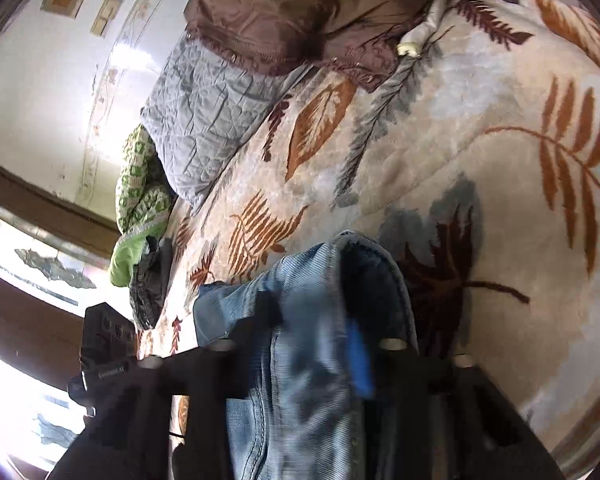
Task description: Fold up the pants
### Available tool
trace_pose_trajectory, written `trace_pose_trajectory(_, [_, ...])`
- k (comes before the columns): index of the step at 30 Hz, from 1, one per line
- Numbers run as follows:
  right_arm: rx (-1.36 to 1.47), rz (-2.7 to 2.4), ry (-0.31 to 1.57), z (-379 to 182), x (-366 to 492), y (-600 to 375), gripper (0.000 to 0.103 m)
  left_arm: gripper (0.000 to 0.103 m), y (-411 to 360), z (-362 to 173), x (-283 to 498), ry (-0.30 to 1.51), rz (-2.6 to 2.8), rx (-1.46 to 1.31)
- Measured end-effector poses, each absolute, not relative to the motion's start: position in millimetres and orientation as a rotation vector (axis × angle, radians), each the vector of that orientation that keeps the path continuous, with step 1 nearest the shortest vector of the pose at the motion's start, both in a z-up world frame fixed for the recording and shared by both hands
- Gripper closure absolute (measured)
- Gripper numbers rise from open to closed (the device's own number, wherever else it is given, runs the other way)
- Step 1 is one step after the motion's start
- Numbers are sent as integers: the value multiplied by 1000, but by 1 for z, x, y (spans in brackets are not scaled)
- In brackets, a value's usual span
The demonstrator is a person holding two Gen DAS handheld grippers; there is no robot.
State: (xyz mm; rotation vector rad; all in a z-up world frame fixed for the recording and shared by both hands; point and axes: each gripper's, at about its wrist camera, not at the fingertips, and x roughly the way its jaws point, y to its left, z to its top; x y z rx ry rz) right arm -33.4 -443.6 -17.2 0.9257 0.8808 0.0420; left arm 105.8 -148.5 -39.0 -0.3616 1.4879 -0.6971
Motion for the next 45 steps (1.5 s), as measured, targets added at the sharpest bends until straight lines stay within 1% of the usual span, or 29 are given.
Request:
trace_pose_trajectory(2, [821,72,822,10,-33,-435,94,45,-155,-28,102,1447,-706,-323])
trace_pose_trajectory(4, [722,53,773,30,-38,-431,94,45,-161,-30,99,1424,-690,-269])
trace_pose_trajectory(6, [679,0,843,17,-33,-435,94,44,-169,-45,100,1433,-645,-201])
trace_pose_trajectory(7, [672,-36,908,-1,-28,-438,93,43,-171,-52,102,1441,-637,-188])
trace_pose_trajectory(8, [671,-63,974,-21,-26,-441,90,43,-173,-57,102,1442,-635,-182])
trace_pose_trajectory(9, [669,-65,994,-36,-26,-442,91,43,-173,-57,101,1432,-632,-177])
trace_pose_trajectory(11, [626,-74,968,-35,-28,-438,90,43,-174,-52,100,1427,-627,-157])
trace_pose_trajectory(12, [621,-76,969,-30,-28,-437,83,43,-173,-50,101,1432,-628,-153])
trace_pose_trajectory(14, [640,-58,964,-19,-32,-438,80,45,-162,-43,96,1450,-634,-174])
trace_pose_trajectory(16, [692,-48,942,-5,-47,-440,75,45,-147,-32,83,1444,-654,-200])
trace_pose_trajectory(18, [745,-23,912,7,-68,-439,66,45,-132,-20,67,1447,-690,-244])
trace_pose_trajectory(20, [754,0,885,20,-89,-431,65,44,-126,-12,48,1459,-747,-287])
trace_pose_trajectory(22, [726,19,872,29,-107,-420,64,44,-129,-6,29,1458,-779,-271])
trace_pose_trajectory(24, [692,32,890,32,-118,-408,59,43,-139,-9,15,1475,-824,-233])
trace_pose_trajectory(26, [627,-9,923,29,-126,-397,58,43,-146,-18,4,1494,-811,-177])
trace_pose_trajectory(29, [564,-48,965,21,-132,-387,57,42,-150,-37,-5,1509,-773,-123])
trace_pose_trajectory(32, [624,-32,992,10,-130,-387,55,41,-144,-34,-6,1508,-750,-151])
trace_pose_trajectory(34, [598,11,999,16,-129,-379,71,41,-142,-25,-8,1486,-754,-141])
trace_pose_trajectory(35, [551,16,982,24,-131,-373,75,41,-143,-25,-9,1470,-742,-109])
trace_pose_trajectory(37, [486,-13,973,24,-135,-367,75,39,-150,-40,-9,1481,-719,-52])
trace_pose_trajectory(38, [463,-28,1011,12,-133,-366,75,37,-153,-50,-9,1496,-719,-40])
trace_pose_trajectory(39, [434,-36,1049,-4,-131,-365,74,37,-154,-51,-9,1482,-722,-38])
trace_pose_trajectory(40, [438,-33,1039,-11,-133,-366,73,36,-153,-47,-11,1468,-725,-32])
trace_pose_trajectory(43, [458,-39,1019,7,-133,-370,69,37,-143,-30,-11,1443,-784,-47])
trace_pose_trajectory(44, [471,-44,990,18,-136,-374,66,37,-136,-22,-10,1426,-800,-84])
trace_pose_trajectory(45, [498,-44,947,29,-138,-378,66,37,-130,-14,-6,1404,-809,-129])
